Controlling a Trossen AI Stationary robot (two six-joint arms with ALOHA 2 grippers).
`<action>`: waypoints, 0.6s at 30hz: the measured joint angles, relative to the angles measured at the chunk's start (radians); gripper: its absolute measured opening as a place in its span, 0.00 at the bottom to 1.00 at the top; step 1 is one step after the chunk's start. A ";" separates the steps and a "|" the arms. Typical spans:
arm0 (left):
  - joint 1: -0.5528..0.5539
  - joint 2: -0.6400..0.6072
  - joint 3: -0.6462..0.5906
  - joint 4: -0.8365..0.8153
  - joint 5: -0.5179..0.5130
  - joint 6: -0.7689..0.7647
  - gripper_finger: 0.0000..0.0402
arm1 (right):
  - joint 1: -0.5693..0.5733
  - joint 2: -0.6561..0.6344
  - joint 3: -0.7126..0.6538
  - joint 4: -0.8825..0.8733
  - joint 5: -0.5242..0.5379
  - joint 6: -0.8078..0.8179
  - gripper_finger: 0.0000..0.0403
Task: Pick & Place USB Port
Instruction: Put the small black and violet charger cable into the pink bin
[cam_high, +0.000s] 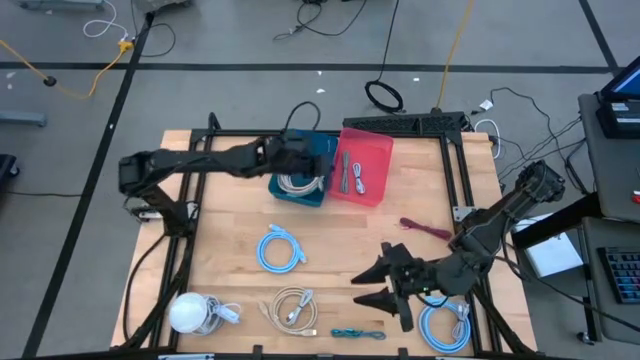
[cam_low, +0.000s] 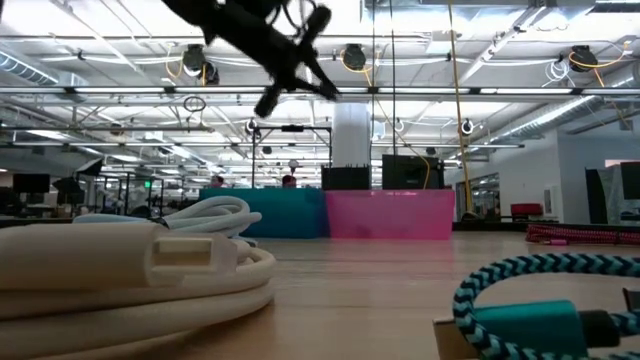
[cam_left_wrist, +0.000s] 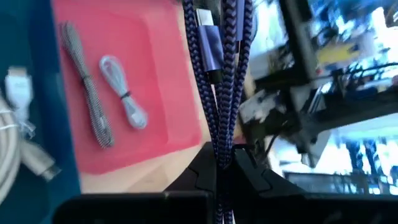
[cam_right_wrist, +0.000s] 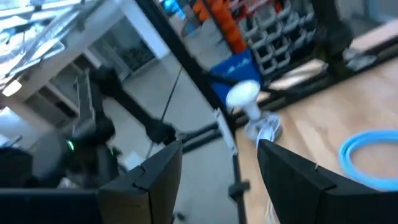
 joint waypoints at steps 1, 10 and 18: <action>0.018 0.020 -0.001 0.006 0.040 0.005 0.04 | -0.003 0.000 0.000 0.010 0.010 -0.009 0.50; 0.120 0.218 0.107 0.072 0.270 0.085 0.04 | -0.050 0.000 0.000 0.028 0.137 -0.013 0.50; 0.138 0.394 0.483 -0.386 0.260 0.393 0.04 | -0.102 0.000 0.000 0.012 0.217 -0.015 0.50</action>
